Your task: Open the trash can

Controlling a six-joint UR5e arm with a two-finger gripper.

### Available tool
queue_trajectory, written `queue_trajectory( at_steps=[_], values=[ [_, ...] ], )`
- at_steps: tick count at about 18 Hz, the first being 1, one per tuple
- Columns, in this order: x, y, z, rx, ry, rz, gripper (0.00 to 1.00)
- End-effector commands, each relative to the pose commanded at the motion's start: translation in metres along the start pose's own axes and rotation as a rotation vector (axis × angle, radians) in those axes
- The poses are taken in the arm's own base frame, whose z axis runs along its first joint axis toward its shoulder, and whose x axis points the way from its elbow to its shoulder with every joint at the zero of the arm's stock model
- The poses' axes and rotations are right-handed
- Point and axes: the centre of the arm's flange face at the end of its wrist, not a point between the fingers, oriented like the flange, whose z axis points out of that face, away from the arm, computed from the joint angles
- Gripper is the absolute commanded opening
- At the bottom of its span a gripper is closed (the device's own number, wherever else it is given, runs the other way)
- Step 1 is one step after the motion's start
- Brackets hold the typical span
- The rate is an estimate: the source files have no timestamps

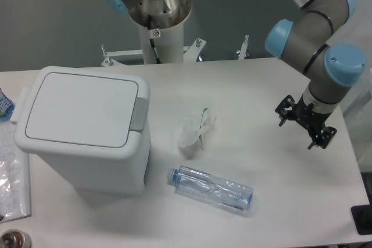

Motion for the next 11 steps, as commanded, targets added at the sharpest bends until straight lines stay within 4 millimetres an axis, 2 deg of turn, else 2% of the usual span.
queue_trajectory(
  at_steps=[6, 7, 8, 9, 11],
  values=[
    [0.002, -0.006, -0.005, 0.003, -0.007, 0.008, 1.00],
    [0.003, -0.012, -0.007, 0.003, -0.011, 0.018, 1.00],
    [0.004, -0.022, -0.019, 0.009, -0.031, 0.032, 1.00],
    [0.005, -0.023, -0.032, 0.016, -0.050, 0.032, 1.00],
    [0.004, -0.032, -0.040, 0.061, -0.067, 0.040, 1.00]
  ],
)
